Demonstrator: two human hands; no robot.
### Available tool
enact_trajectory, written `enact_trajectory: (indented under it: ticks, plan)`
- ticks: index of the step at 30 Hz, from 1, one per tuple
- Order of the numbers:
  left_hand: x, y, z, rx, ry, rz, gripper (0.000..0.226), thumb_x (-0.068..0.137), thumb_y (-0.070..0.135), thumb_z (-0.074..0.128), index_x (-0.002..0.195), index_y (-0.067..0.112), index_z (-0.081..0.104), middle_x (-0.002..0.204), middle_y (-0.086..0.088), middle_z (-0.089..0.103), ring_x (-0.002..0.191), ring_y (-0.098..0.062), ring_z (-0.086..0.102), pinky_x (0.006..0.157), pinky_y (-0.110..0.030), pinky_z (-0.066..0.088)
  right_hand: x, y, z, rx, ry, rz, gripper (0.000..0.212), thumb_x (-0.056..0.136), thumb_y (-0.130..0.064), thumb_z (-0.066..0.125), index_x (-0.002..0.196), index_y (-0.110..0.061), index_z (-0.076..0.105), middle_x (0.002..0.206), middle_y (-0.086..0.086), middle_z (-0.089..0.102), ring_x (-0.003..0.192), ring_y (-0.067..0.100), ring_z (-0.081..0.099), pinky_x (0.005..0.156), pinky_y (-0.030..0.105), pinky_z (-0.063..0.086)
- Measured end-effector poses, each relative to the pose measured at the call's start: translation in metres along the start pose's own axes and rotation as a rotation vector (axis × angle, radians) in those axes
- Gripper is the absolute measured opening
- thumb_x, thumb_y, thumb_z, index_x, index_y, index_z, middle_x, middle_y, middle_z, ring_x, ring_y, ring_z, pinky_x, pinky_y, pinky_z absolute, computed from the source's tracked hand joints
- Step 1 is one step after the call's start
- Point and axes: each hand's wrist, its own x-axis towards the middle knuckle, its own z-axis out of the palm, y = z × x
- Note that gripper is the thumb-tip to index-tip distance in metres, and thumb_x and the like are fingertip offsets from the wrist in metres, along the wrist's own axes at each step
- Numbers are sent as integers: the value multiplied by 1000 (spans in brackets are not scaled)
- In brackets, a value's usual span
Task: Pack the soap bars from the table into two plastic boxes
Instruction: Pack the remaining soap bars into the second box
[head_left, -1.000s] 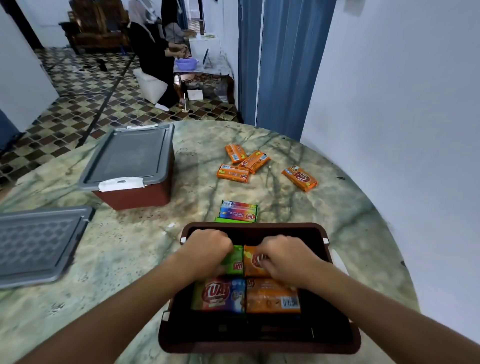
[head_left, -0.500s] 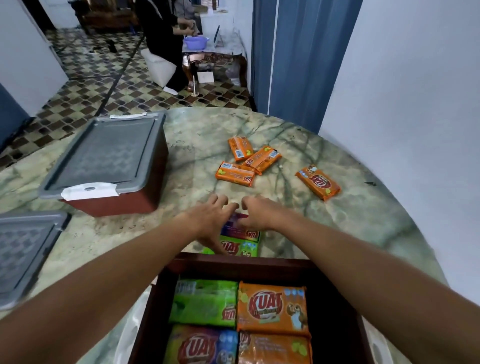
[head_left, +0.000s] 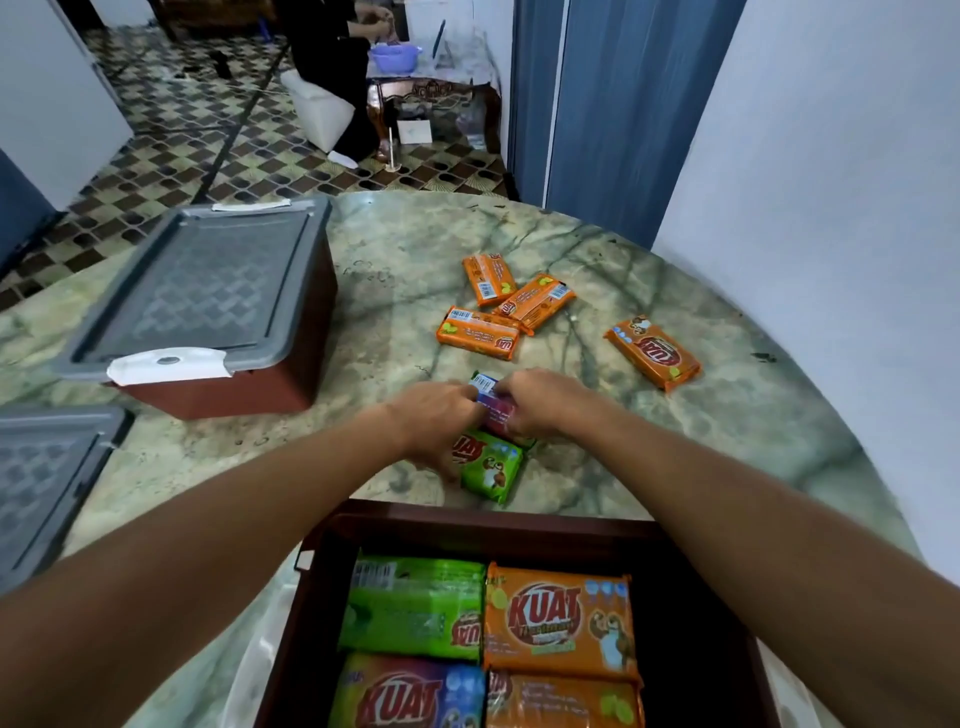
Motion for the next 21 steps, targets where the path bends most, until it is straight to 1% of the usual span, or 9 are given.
enact_trajectory:
  ticks: [3, 5, 8, 10, 12, 14, 16, 18, 21]
  plan:
    - [3, 8, -5, -30, -61, -19, 77, 65, 47, 81, 126, 10, 52, 122, -6, 55, 109, -20, 53, 91, -26, 42, -11, -3, -3, -105, -13, 78, 37, 84, -33, 66, 114, -13, 56, 112, 7, 62, 102, 25, 60, 71, 31, 40]
    - [1, 10, -2, -54, -117, -67, 77, 65, 46, 81, 126, 10, 50, 120, -6, 57, 107, -19, 54, 85, -24, 43, -14, -4, 0, -129, -37, 116, 44, 80, -31, 72, 116, -12, 55, 114, 7, 61, 103, 24, 60, 73, 32, 42]
    - [-14, 3, -6, -62, -146, -183, 72, 63, 50, 81, 119, 14, 55, 115, -6, 59, 102, -20, 55, 79, -27, 44, -23, -3, 5, -130, 4, 141, 49, 80, -24, 71, 124, -12, 50, 121, 9, 59, 111, 26, 57, 83, 36, 46]
    - [-28, -8, -16, -123, -58, -259, 68, 60, 50, 81, 113, 15, 59, 110, -6, 61, 97, -21, 56, 76, -29, 45, -30, 0, -2, -72, 79, 164, 51, 81, -29, 69, 124, -13, 47, 120, 10, 59, 110, 28, 57, 83, 36, 46]
    - [-53, -13, -35, -221, 93, -289, 67, 56, 51, 80, 110, 17, 62, 104, -7, 64, 88, -21, 57, 73, -28, 45, -49, -2, -21, -1, 158, 183, 54, 77, -34, 72, 122, -15, 47, 116, 11, 61, 104, 29, 59, 76, 33, 45]
    - [-80, -9, -61, -287, 254, -255, 72, 51, 57, 73, 109, 16, 64, 98, -5, 66, 84, -20, 58, 69, -26, 43, -77, -5, -48, 45, 225, 158, 61, 72, -33, 73, 126, -19, 48, 115, 10, 62, 102, 30, 59, 74, 31, 44]
    - [-110, 8, -87, -278, 344, -144, 79, 44, 65, 61, 106, 15, 66, 95, -2, 65, 78, -16, 55, 68, -25, 42, -122, -14, -71, 41, 257, 74, 64, 68, -33, 74, 127, -22, 50, 114, 8, 64, 101, 29, 59, 74, 31, 44]
    - [-137, 33, -100, -271, 326, -60, 79, 44, 67, 59, 103, 16, 67, 93, 1, 63, 76, -13, 51, 68, -27, 45, -173, -28, -83, -1, 232, -10, 63, 68, -33, 74, 128, -25, 53, 112, 4, 64, 101, 27, 59, 72, 28, 42]
    - [-168, 74, -92, -228, 189, -19, 71, 47, 65, 64, 102, 20, 67, 94, 2, 62, 83, -17, 56, 74, -29, 48, -234, -42, -73, -91, 116, -69, 65, 70, -36, 70, 131, -31, 51, 119, -1, 62, 109, 23, 57, 81, 32, 47]
